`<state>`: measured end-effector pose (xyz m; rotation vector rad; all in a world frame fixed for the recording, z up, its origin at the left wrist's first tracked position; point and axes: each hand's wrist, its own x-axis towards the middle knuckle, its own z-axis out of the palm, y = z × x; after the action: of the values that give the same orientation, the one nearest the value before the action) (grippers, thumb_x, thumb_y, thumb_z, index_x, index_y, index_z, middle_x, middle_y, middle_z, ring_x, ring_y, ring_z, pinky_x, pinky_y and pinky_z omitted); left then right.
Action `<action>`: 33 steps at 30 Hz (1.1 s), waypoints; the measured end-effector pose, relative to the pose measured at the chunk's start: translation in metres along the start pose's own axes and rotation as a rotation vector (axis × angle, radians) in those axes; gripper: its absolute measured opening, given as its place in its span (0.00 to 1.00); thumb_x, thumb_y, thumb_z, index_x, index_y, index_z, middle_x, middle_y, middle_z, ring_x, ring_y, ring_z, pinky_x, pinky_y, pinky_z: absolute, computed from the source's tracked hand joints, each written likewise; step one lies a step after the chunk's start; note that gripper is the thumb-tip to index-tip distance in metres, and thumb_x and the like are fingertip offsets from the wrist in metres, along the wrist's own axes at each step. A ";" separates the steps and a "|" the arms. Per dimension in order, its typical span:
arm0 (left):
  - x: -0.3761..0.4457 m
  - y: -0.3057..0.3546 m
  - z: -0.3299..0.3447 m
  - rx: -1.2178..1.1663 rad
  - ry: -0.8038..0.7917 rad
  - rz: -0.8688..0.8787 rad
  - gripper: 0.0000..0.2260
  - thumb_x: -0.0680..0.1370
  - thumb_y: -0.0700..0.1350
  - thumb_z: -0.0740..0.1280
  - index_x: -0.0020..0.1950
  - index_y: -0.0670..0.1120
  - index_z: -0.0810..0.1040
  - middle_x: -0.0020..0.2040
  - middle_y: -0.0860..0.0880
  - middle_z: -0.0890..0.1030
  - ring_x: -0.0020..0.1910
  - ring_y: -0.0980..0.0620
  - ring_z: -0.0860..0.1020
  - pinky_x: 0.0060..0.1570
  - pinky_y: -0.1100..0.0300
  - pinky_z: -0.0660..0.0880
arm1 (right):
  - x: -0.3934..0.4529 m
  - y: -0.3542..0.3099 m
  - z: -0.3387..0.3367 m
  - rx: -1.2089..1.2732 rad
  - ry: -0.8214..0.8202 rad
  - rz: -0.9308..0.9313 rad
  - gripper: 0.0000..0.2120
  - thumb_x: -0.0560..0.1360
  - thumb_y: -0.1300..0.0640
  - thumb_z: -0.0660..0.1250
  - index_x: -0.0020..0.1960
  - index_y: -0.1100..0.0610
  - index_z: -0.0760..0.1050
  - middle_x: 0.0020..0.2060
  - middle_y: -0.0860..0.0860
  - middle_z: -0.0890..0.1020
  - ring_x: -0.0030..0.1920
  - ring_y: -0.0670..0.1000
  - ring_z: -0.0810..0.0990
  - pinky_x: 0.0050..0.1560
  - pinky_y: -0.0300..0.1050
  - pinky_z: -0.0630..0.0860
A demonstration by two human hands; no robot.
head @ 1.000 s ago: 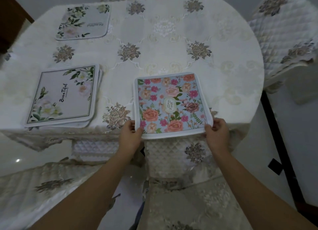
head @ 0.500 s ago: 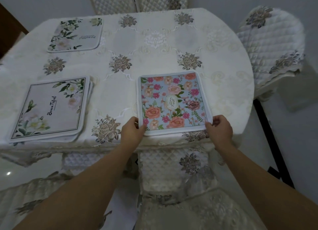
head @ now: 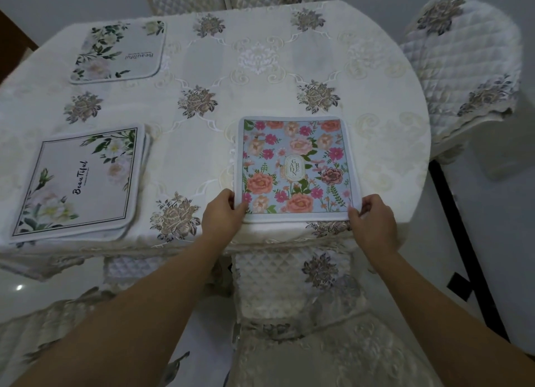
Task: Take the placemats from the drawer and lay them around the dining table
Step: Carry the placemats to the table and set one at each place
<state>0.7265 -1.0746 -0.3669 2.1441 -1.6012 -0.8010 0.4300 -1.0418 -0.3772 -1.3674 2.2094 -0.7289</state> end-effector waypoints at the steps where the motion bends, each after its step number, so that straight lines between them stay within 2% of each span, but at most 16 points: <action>1: 0.000 -0.001 0.001 -0.005 -0.010 -0.014 0.11 0.78 0.52 0.68 0.47 0.45 0.73 0.37 0.52 0.75 0.35 0.51 0.74 0.31 0.59 0.66 | 0.002 0.000 -0.001 -0.025 -0.020 0.003 0.10 0.76 0.53 0.69 0.45 0.56 0.69 0.36 0.50 0.76 0.34 0.51 0.74 0.29 0.40 0.63; 9: 0.005 -0.004 0.001 -0.042 -0.069 -0.055 0.10 0.78 0.49 0.69 0.46 0.45 0.72 0.35 0.53 0.73 0.33 0.56 0.71 0.30 0.59 0.63 | 0.009 0.002 -0.002 -0.021 -0.086 0.031 0.10 0.75 0.53 0.70 0.46 0.56 0.69 0.36 0.50 0.76 0.34 0.49 0.73 0.31 0.42 0.65; 12: 0.007 -0.003 0.000 -0.007 -0.082 -0.048 0.11 0.78 0.50 0.68 0.46 0.44 0.71 0.35 0.52 0.73 0.33 0.54 0.71 0.30 0.59 0.63 | 0.009 0.001 -0.001 -0.008 -0.087 0.041 0.10 0.76 0.54 0.69 0.46 0.56 0.69 0.35 0.49 0.75 0.33 0.46 0.72 0.30 0.41 0.64; 18: 0.004 0.002 0.002 0.159 -0.058 -0.029 0.12 0.80 0.53 0.65 0.47 0.45 0.69 0.36 0.51 0.72 0.35 0.49 0.72 0.31 0.58 0.63 | 0.011 0.000 -0.001 -0.067 -0.110 0.030 0.10 0.76 0.53 0.68 0.45 0.56 0.68 0.34 0.50 0.74 0.32 0.48 0.71 0.29 0.41 0.62; 21: 0.007 0.003 -0.001 0.247 -0.066 -0.036 0.13 0.79 0.55 0.65 0.47 0.46 0.70 0.38 0.50 0.75 0.36 0.48 0.75 0.33 0.57 0.69 | 0.013 0.000 -0.001 -0.100 -0.136 0.020 0.10 0.77 0.53 0.68 0.49 0.56 0.69 0.39 0.52 0.77 0.35 0.50 0.74 0.30 0.42 0.64; 23: 0.008 0.003 -0.002 0.271 -0.060 -0.032 0.13 0.78 0.56 0.65 0.49 0.46 0.71 0.40 0.49 0.77 0.38 0.47 0.77 0.35 0.56 0.71 | 0.016 -0.001 -0.001 -0.102 -0.154 0.016 0.12 0.76 0.53 0.68 0.54 0.57 0.69 0.43 0.53 0.79 0.39 0.54 0.77 0.34 0.43 0.70; 27: 0.006 0.002 -0.001 0.209 -0.005 0.015 0.21 0.77 0.57 0.66 0.65 0.48 0.69 0.48 0.49 0.80 0.45 0.46 0.79 0.39 0.53 0.76 | 0.019 -0.009 0.000 -0.068 -0.146 0.042 0.18 0.74 0.56 0.70 0.61 0.58 0.70 0.50 0.54 0.79 0.46 0.56 0.79 0.43 0.49 0.78; 30: 0.009 0.004 0.003 0.282 0.088 0.121 0.20 0.78 0.54 0.65 0.66 0.46 0.70 0.53 0.47 0.76 0.51 0.45 0.75 0.43 0.51 0.76 | 0.024 -0.015 0.005 -0.170 -0.056 -0.055 0.23 0.74 0.56 0.69 0.67 0.60 0.69 0.57 0.59 0.75 0.56 0.59 0.74 0.54 0.55 0.75; 33: 0.023 0.010 0.009 0.368 0.158 0.220 0.17 0.77 0.50 0.65 0.63 0.44 0.75 0.56 0.43 0.76 0.54 0.43 0.74 0.49 0.50 0.72 | 0.036 -0.029 0.012 -0.160 -0.071 -0.139 0.25 0.76 0.57 0.65 0.71 0.60 0.67 0.66 0.60 0.70 0.65 0.60 0.67 0.64 0.57 0.69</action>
<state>0.7181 -1.0985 -0.3735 2.1463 -1.9748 -0.2768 0.4413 -1.0875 -0.3711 -1.6125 2.1737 -0.5508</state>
